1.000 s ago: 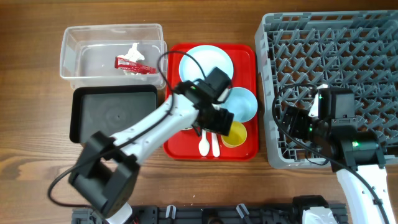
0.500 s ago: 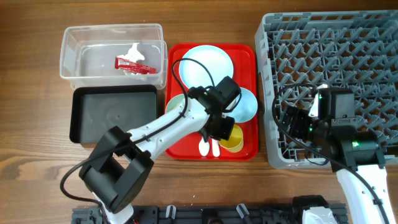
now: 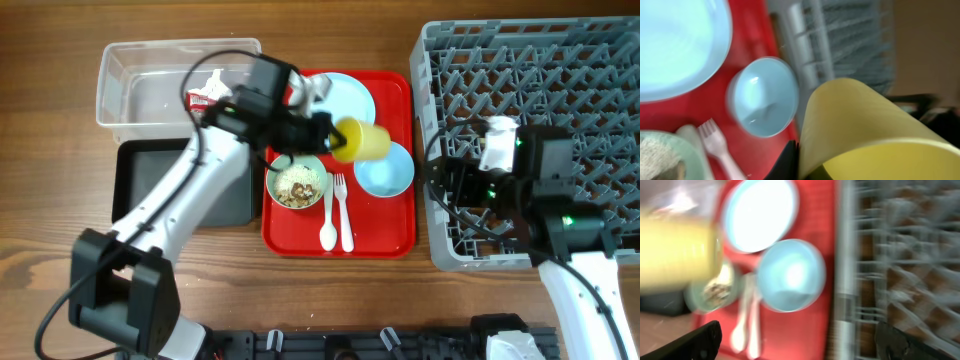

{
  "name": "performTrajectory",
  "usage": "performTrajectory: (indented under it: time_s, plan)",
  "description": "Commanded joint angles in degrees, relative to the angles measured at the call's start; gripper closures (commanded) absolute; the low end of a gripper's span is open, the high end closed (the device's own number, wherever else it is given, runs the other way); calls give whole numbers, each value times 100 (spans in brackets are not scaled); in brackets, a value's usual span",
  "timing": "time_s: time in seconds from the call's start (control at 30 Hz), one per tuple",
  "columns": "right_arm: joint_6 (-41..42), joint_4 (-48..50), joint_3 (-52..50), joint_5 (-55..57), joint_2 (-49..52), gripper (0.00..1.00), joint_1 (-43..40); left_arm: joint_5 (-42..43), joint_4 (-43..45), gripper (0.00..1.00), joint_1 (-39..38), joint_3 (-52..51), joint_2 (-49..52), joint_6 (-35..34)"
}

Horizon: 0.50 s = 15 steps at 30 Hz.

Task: Sort waste into correct bins and load items into the dishwasher rack
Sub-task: 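Hand the yellow cup from the left gripper to the right gripper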

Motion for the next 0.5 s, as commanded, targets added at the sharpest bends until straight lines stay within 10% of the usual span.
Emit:
performTrajectory:
  time_s: [0.0, 0.47]
  plan:
    - [-898, 55, 125, -2076, 437, 0, -13, 1969, 450, 96, 428, 17, 72, -636]
    - [-1368, 2459, 125, -5930, 1985, 0, -15, 2844, 577, 96, 518, 17, 79, -671]
